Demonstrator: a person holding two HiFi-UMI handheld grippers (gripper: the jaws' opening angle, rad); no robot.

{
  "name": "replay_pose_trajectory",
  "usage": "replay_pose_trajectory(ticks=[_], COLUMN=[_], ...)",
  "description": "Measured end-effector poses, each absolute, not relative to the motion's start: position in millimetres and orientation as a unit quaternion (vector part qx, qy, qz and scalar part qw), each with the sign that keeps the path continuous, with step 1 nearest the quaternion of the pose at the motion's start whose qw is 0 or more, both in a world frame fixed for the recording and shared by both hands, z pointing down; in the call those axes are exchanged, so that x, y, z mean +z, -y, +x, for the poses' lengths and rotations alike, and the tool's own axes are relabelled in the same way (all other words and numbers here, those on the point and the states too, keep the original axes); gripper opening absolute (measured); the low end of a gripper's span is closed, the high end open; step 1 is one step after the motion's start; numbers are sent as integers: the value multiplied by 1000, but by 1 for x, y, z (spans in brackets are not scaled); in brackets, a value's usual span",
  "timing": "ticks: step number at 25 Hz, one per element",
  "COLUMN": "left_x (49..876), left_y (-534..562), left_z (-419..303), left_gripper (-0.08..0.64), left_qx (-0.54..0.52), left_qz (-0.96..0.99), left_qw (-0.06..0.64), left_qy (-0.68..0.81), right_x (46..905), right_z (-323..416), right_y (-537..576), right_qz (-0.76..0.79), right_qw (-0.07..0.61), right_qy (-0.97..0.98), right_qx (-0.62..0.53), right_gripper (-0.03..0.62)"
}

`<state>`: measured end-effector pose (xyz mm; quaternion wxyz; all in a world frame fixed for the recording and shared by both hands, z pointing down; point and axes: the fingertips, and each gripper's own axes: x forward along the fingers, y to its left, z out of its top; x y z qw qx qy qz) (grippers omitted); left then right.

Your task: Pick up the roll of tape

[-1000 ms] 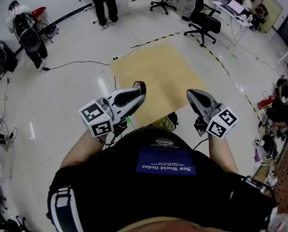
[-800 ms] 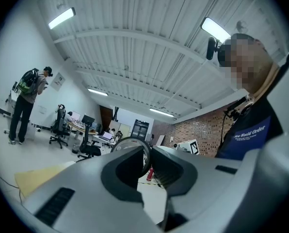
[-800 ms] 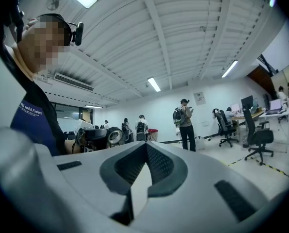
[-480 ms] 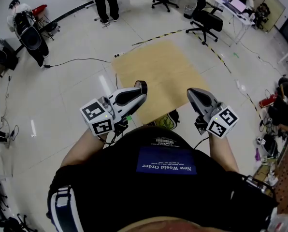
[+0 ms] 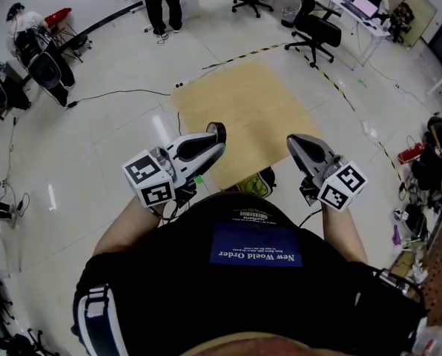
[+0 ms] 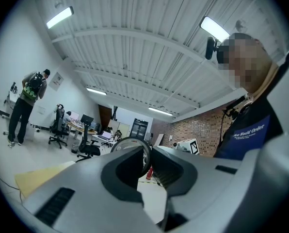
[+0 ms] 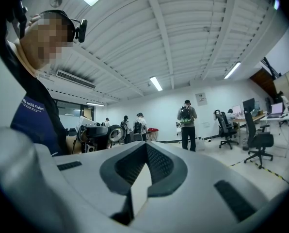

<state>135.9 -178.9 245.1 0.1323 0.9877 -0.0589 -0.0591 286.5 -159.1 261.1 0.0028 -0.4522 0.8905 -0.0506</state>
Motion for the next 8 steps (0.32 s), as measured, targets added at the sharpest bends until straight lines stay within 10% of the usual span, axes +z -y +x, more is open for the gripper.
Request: replay_pose_trajectory(ticks=[8], left_x=[245], left_y=[180], left_z=[140], left_gripper=[63], left_qx=[-61], left_qz=[987], left_qw=[135], left_qy=[58], right_x=[262], right_z=[289], right_y=[160], right_qz=[-450], right_qw=[0], right_qy=[-891], right_qx=[-50], right_gripper=[-16])
